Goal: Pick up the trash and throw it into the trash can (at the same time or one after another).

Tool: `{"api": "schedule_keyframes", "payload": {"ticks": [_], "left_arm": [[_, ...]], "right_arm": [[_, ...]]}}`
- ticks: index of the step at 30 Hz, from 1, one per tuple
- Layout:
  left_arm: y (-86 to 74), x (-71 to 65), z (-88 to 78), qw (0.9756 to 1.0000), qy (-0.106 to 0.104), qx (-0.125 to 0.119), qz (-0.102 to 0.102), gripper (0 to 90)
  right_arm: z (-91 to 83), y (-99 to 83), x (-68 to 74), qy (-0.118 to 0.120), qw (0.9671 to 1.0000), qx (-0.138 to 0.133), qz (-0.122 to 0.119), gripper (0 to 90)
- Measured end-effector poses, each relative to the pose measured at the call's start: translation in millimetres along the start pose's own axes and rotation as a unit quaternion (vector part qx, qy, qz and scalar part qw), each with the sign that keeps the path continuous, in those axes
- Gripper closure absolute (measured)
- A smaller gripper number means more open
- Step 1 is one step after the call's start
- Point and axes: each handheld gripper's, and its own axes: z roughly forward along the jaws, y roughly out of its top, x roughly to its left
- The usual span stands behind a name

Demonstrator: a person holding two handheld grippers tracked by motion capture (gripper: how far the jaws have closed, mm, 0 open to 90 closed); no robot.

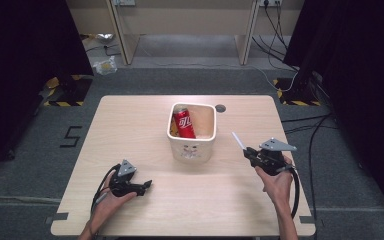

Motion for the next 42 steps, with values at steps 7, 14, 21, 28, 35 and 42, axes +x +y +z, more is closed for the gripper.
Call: {"api": "schedule_keyframes", "payload": {"ticks": [7, 14, 21, 28, 35, 42], "left_arm": [[0.0, 0.0, 0.0, 1.0000, 0.000, 0.000, 0.000, 15.6], [0.0, 0.0, 0.0, 1.0000, 0.000, 0.000, 0.000, 15.7], [0.0, 0.0, 0.0, 1.0000, 0.000, 0.000, 0.000, 15.7], [0.0, 0.1, 0.0, 1.0000, 0.000, 0.000, 0.001, 15.7], [0.0, 0.0, 0.0, 1.0000, 0.000, 0.000, 0.000, 15.6], [0.0, 0.1, 0.0, 1.0000, 0.000, 0.000, 0.000, 15.7]], "right_arm": [[-1.4, 7.8, -2.8, -0.003, 1.0000, -0.008, 0.002, 79.7], [-4.5, 16.7, -6.2, -0.005, 0.9998, -0.019, 0.005, 79.7], [-7.6, 36.2, -6.1, -0.006, 0.9995, -0.030, -0.006, 79.7], [-8.7, 63.4, 0.9, -0.001, 0.9987, -0.044, -0.025, 79.7], [-5.5, 89.4, 11.8, 0.011, 0.9977, -0.054, -0.038, 79.7], [0.5, 112.7, 21.5, 0.029, 0.9967, -0.059, -0.048, 79.6]]}}
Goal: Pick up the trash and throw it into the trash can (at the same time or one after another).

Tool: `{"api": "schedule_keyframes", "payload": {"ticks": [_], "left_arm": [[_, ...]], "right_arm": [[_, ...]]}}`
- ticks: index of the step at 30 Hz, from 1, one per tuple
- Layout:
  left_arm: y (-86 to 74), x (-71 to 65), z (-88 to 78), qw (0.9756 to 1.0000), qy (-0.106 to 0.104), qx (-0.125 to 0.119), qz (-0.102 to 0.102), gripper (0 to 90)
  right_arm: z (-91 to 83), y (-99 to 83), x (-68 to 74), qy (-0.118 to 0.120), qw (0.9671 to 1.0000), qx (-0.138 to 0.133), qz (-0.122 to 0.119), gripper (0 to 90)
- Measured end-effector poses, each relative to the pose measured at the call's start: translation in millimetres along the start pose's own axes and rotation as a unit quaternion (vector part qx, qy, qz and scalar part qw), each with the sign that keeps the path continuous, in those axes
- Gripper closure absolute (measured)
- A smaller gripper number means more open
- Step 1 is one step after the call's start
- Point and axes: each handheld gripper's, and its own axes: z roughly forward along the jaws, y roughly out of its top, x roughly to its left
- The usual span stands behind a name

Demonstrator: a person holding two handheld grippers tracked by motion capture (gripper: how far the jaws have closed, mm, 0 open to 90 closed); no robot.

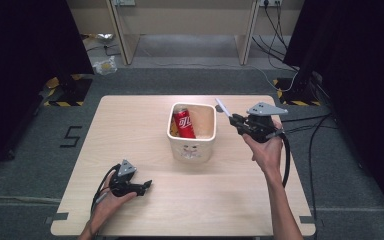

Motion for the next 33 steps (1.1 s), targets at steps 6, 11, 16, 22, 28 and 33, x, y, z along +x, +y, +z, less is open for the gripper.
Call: {"api": "schedule_keyframes", "payload": {"ticks": [6, 11, 16, 22, 28, 33], "left_arm": [[0.0, 0.0, 0.0, 1.0000, 0.000, 0.000, 0.000, 15.7], [0.1, 0.1, -0.1, 1.0000, 0.000, 0.001, 0.000, 15.7], [0.1, 0.1, -0.2, 1.0000, 0.000, 0.001, 0.000, 15.7], [0.1, 0.1, -0.2, 1.0000, 0.000, 0.001, 0.000, 15.8], [0.0, 0.0, -0.1, 1.0000, 0.000, 0.000, 0.000, 15.8], [0.1, 0.1, -0.3, 1.0000, 0.000, 0.001, 0.000, 15.8]], "right_arm": [[12.0, 19.0, 7.5, 0.017, 0.9998, -0.006, -0.003, 79.6], [21.3, 31.0, 13.4, 0.024, 0.9997, -0.004, -0.010, 79.6], [32.1, 43.1, 18.1, 0.032, 0.9994, -0.004, -0.012, 79.6], [45.7, 54.0, 23.4, 0.043, 0.9990, -0.004, -0.011, 79.6], [62.4, 63.3, 27.8, 0.052, 0.9986, -0.003, -0.007, 79.6], [76.6, 69.4, 30.2, 0.060, 0.9982, -0.002, -0.002, 79.6]]}}
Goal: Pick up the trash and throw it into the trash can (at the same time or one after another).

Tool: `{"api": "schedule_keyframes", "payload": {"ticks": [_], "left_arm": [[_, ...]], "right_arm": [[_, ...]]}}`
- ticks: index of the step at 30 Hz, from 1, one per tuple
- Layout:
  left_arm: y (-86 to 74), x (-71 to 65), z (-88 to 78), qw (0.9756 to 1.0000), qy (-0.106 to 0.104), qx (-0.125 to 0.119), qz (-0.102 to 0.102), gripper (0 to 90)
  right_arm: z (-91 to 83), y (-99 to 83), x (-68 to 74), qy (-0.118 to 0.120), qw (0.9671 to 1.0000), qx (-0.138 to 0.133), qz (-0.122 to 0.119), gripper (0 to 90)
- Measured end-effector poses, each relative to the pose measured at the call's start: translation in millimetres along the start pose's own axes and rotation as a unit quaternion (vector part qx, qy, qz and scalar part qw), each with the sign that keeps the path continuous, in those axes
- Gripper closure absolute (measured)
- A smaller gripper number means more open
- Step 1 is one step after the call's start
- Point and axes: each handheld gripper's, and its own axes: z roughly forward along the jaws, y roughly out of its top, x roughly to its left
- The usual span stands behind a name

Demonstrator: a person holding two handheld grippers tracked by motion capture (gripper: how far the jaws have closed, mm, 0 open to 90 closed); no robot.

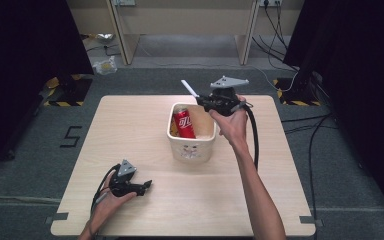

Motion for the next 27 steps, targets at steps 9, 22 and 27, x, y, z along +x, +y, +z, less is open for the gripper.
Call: {"api": "schedule_keyframes", "payload": {"ticks": [9, 22, 27], "left_arm": [[-0.1, -0.2, 0.2, 1.0000, 0.001, -0.001, 0.000, 15.7], [0.0, -0.1, 0.1, 1.0000, 0.000, 0.000, 0.000, 15.7], [0.0, 0.0, 0.1, 1.0000, 0.000, 0.000, 0.001, 15.7]], "right_arm": [[25.1, 8.2, -0.9, 0.012, 0.9999, 0.004, 0.003, 79.5], [60.6, 15.9, 3.7, 0.028, 0.9995, 0.017, 0.002, 79.5], [69.3, 15.1, 2.5, 0.028, 0.9993, 0.023, 0.009, 79.5]]}}
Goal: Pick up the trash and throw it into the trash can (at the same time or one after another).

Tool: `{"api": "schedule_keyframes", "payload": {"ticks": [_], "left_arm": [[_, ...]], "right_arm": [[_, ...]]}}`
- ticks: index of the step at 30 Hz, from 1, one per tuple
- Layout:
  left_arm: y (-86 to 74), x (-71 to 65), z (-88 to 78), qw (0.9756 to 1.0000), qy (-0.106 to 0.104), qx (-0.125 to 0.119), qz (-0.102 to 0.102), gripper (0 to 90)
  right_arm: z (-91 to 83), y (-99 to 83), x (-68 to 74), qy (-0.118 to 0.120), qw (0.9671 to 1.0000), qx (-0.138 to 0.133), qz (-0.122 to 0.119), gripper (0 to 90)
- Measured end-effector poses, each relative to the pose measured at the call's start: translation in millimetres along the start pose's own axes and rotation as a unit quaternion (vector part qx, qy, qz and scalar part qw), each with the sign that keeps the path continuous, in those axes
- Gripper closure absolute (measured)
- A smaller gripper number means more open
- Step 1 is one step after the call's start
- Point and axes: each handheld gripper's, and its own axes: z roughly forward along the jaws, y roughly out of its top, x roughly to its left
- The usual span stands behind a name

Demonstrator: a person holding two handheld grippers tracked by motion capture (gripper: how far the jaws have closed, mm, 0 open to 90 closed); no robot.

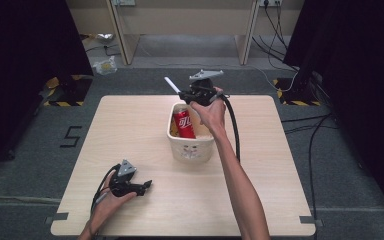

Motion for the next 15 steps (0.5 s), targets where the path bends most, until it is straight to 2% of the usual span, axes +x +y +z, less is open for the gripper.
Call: {"api": "schedule_keyframes", "payload": {"ticks": [6, 15], "left_arm": [[0.0, 0.0, -0.1, 1.0000, 0.000, 0.001, 0.000, 15.7], [-0.1, -0.2, 0.2, 1.0000, 0.000, -0.001, -0.002, 15.7]], "right_arm": [[7.3, -3.1, -2.0, -0.002, 1.0000, 0.001, 0.001, 79.4], [16.5, -9.5, -2.0, 0.007, 0.9999, 0.001, 0.008, 79.4]]}}
